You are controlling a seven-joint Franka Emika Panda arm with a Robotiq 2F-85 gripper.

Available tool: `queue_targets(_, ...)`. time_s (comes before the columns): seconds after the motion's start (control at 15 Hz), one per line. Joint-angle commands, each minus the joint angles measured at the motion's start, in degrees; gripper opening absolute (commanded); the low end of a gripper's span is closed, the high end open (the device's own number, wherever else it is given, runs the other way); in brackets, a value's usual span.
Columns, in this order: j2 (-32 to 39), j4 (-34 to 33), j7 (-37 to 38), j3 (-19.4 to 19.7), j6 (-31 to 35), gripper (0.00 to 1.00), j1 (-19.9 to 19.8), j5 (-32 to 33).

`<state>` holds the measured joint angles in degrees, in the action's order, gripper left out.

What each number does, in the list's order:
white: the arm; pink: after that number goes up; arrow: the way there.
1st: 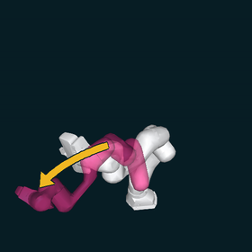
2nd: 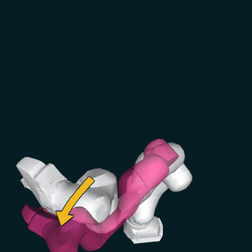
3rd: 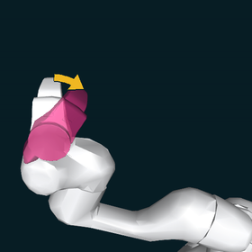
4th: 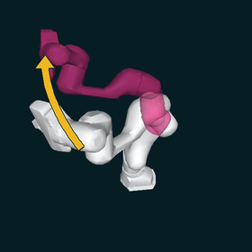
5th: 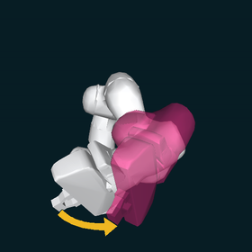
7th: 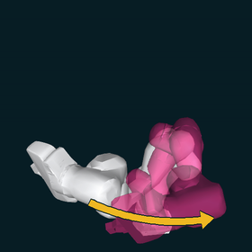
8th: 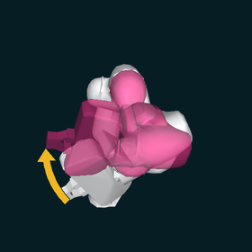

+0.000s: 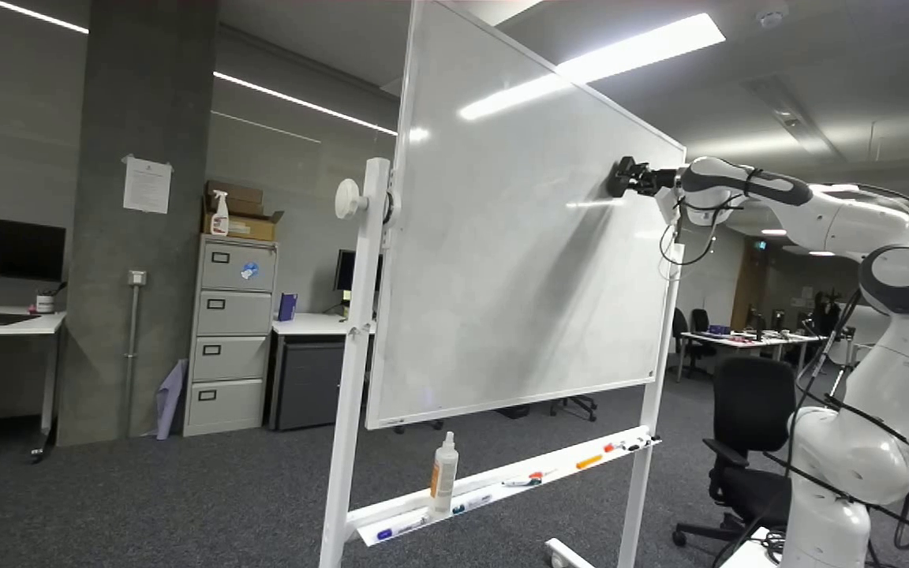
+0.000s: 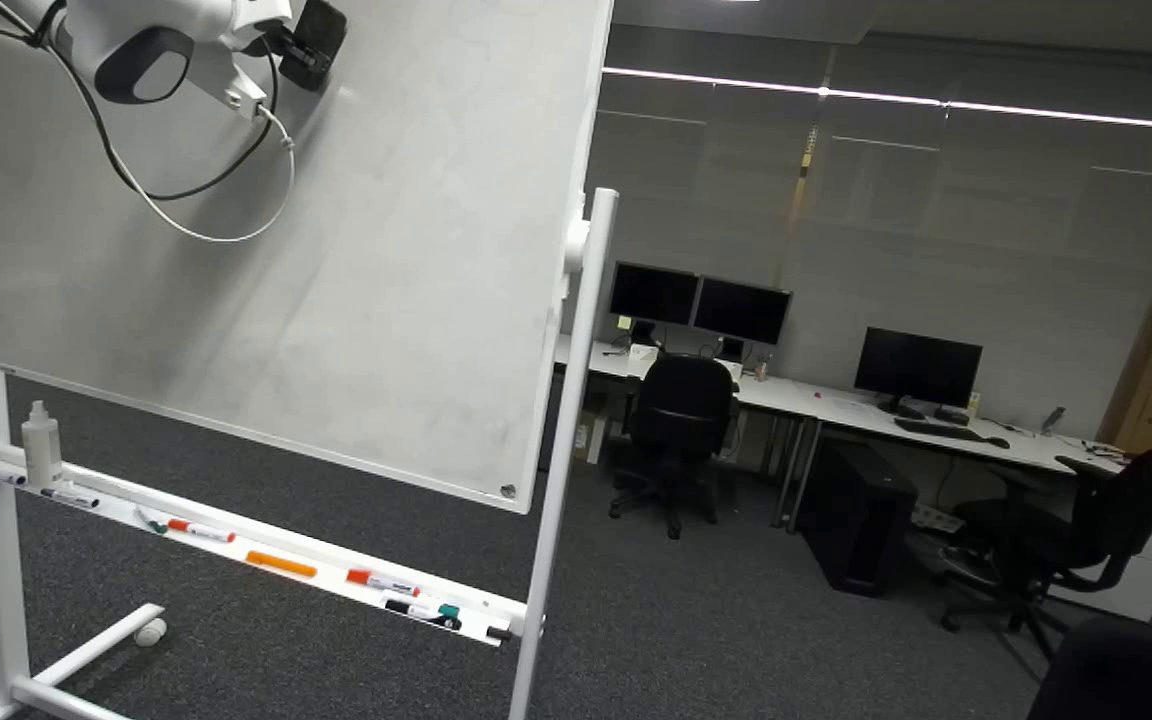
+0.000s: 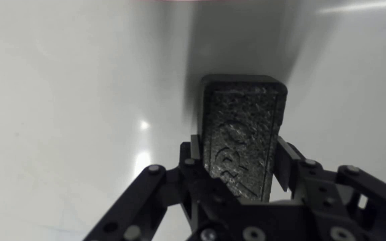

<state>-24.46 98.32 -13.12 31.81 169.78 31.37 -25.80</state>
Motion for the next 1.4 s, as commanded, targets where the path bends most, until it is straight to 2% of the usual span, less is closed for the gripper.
queue_targets(0.0, 1.6, -6.4, -0.1, 3.8, -6.6, 0.30, 0.3, -0.1)
queue_targets(0.33, 4.3, -10.0, 0.4, 10.7, -11.5, 0.30, 1.3, -1.5)
queue_targets(0.6, 6.8, -9.1, 0.4, 12.2, -9.0, 0.30, 2.7, -1.8)
queue_targets(1.07, 7.5, -8.3, -0.1, 8.3, -9.2, 0.30, 3.6, 0.4)
queue_targets(1.33, 6.5, -6.6, -0.5, 3.7, -9.5, 0.30, 3.4, 2.5)
